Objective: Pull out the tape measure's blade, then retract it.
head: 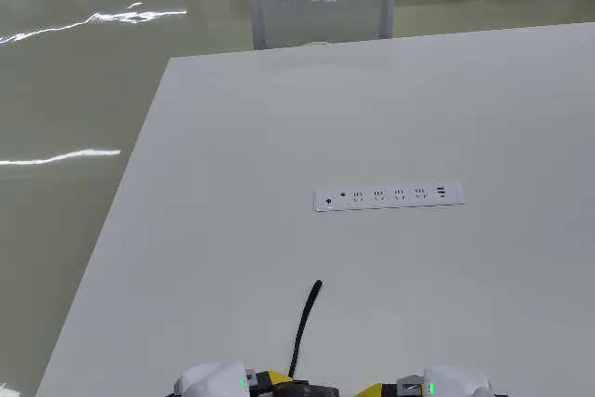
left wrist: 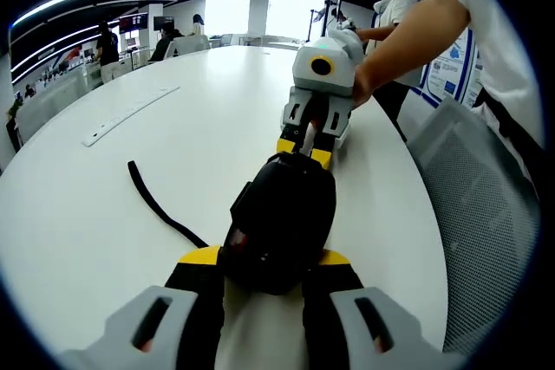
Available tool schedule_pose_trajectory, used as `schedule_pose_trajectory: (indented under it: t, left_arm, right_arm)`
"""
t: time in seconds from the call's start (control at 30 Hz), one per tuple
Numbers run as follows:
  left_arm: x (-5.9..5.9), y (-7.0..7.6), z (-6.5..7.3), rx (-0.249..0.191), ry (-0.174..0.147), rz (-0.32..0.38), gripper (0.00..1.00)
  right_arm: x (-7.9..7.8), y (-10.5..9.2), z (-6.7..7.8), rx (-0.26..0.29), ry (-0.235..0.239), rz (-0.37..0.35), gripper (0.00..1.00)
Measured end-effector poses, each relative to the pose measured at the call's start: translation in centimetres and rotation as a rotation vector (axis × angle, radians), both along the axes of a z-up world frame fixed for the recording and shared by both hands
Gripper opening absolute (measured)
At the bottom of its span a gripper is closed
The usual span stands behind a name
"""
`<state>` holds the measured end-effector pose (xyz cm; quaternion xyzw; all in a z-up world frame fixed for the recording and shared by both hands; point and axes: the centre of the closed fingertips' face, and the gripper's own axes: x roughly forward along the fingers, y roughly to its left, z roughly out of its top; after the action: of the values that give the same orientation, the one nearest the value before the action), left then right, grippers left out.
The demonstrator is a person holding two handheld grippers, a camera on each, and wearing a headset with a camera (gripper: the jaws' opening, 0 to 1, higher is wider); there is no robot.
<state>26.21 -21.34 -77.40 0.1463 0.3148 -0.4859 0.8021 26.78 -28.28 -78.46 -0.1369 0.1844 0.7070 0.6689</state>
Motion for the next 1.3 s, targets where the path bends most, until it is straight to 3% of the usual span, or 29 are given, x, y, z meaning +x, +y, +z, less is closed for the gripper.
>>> schedule_pose_trajectory:
  t: [0.77, 1.3]
  left_arm:
    - [-0.1, -0.1, -0.1, -0.001, 0.004, -0.003, 0.30]
    - [0.0, 0.0, -0.1, 0.000, 0.007, -0.003, 0.30]
  right_arm:
    - [0.3, -3.0, 0.1, 0.000, 0.034, -0.042, 0.10]
    - [0.6, -5.2, 0.1, -0.010, 0.030, -0.059, 0.10]
